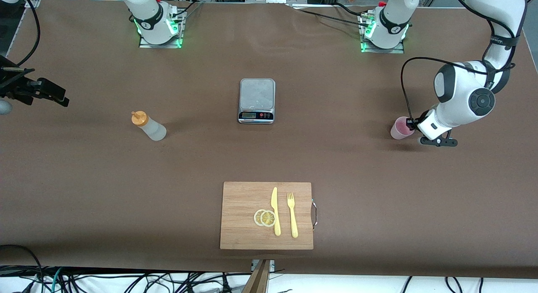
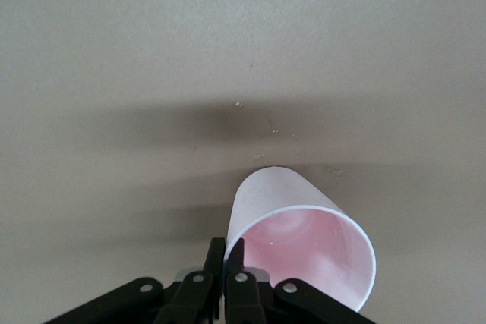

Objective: Add sauce to pink cup with both arms
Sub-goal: 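Carry the pink cup with the left gripper onto the scale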

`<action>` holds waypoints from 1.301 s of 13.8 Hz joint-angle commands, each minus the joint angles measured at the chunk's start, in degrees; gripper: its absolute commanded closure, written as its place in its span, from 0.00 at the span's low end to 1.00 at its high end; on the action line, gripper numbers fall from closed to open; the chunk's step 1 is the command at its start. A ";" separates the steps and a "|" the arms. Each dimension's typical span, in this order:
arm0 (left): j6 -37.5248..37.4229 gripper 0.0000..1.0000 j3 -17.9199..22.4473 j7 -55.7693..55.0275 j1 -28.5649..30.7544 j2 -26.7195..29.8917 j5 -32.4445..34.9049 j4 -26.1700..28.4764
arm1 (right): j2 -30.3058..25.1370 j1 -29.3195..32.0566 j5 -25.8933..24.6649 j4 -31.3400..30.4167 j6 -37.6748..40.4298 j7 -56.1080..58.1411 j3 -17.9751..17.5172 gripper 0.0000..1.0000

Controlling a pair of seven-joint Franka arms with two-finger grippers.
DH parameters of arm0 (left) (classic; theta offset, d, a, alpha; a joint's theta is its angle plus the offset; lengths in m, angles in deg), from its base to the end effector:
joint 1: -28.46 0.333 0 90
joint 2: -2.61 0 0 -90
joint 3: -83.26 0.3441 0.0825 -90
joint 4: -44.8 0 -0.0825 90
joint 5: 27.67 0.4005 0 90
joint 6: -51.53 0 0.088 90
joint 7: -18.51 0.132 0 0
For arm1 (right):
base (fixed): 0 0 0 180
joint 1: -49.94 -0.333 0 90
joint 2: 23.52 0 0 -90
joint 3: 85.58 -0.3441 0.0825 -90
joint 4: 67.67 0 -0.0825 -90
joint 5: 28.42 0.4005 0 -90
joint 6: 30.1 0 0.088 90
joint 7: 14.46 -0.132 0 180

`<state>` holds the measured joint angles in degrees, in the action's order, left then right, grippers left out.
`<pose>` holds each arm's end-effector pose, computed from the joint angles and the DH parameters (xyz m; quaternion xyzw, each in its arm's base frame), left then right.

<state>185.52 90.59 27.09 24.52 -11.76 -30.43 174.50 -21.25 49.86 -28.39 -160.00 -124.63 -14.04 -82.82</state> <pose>0.5300 0.0311 0.2257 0.9959 -0.0275 -0.0861 0.0089 0.5891 -0.0270 0.5916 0.9998 -0.0197 -0.0006 0.0007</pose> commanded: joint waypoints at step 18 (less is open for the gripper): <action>-16.21 1.00 -0.30 -33.17 -42.45 -4.61 -15.95 -24.31 | -0.08 0.17 1.03 0.39 0.48 0.72 0.14 0.00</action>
<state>169.95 89.14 -2.74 -13.89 -13.97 -44.15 153.04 -21.25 49.86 -28.35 -160.00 -124.60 -14.04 -82.78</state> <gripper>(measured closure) 0.965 0.000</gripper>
